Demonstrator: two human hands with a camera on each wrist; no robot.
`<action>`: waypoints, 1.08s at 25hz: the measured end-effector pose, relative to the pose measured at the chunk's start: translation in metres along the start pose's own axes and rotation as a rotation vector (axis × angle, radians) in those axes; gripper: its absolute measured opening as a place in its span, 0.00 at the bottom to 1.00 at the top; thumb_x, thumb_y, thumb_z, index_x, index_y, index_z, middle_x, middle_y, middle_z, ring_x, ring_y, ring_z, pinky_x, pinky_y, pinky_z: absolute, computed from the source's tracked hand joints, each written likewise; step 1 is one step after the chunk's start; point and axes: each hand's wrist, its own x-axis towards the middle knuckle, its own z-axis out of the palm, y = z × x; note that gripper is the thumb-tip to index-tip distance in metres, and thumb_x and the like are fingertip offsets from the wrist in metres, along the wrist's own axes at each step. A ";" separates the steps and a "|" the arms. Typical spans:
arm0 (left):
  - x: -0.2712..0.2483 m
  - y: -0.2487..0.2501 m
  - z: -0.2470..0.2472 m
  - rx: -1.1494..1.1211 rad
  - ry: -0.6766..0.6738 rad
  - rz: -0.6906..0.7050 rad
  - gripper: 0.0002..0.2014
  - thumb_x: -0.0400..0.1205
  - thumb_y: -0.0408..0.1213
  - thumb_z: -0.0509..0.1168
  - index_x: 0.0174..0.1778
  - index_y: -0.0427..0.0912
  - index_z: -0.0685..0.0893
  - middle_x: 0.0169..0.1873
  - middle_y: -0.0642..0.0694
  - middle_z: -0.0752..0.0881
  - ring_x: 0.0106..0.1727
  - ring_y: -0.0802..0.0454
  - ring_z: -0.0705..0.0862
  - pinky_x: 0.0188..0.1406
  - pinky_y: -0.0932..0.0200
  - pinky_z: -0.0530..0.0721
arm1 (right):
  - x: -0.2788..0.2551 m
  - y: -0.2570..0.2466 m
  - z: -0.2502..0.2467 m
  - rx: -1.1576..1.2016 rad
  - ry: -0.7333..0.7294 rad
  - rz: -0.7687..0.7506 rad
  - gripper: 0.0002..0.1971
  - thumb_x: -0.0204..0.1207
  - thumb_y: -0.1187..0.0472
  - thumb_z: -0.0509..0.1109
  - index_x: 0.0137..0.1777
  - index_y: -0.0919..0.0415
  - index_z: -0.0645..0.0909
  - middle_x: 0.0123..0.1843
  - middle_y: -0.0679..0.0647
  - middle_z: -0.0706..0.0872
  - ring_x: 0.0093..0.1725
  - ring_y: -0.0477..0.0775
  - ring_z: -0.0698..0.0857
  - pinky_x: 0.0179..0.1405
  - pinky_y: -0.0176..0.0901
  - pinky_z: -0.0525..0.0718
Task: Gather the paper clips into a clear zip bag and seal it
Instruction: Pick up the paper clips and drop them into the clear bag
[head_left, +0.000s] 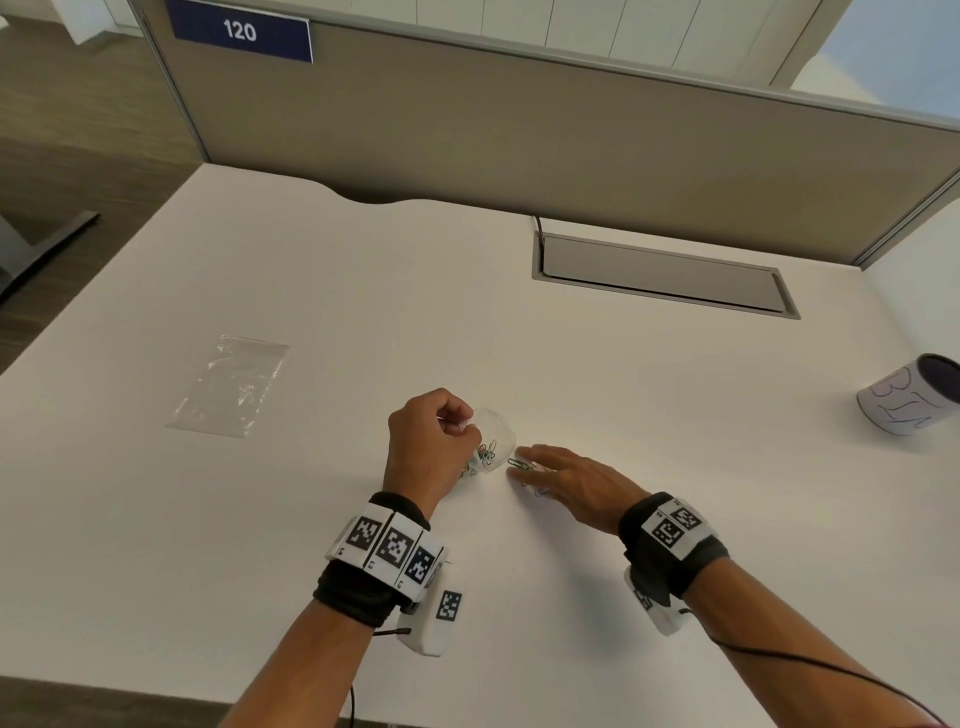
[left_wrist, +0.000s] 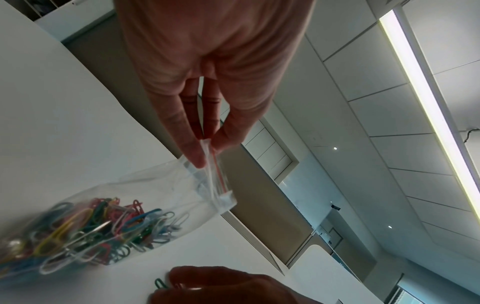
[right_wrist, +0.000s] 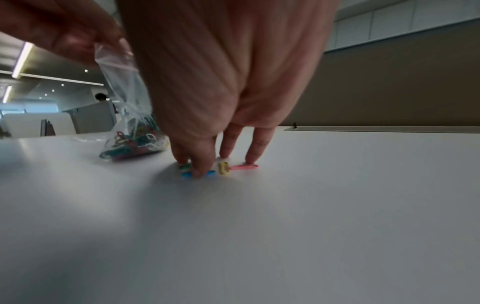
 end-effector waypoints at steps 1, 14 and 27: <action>0.000 0.000 0.001 0.001 -0.003 -0.001 0.06 0.70 0.25 0.71 0.39 0.38 0.86 0.38 0.45 0.89 0.37 0.54 0.86 0.32 0.84 0.78 | -0.003 0.003 0.000 0.010 0.026 0.004 0.21 0.83 0.60 0.62 0.75 0.44 0.72 0.81 0.49 0.70 0.79 0.54 0.69 0.67 0.51 0.80; -0.004 0.001 0.009 0.011 -0.008 -0.001 0.06 0.70 0.25 0.72 0.39 0.39 0.86 0.37 0.45 0.89 0.35 0.56 0.85 0.31 0.84 0.77 | 0.017 -0.011 0.006 -0.009 0.234 0.055 0.03 0.76 0.65 0.69 0.45 0.62 0.83 0.40 0.60 0.86 0.39 0.65 0.83 0.34 0.52 0.82; -0.006 0.006 0.015 0.006 -0.042 -0.040 0.07 0.71 0.27 0.73 0.42 0.40 0.86 0.39 0.47 0.88 0.36 0.59 0.84 0.30 0.78 0.78 | 0.008 -0.059 -0.096 0.680 0.279 0.331 0.04 0.72 0.64 0.76 0.46 0.61 0.90 0.34 0.54 0.91 0.31 0.44 0.87 0.33 0.30 0.86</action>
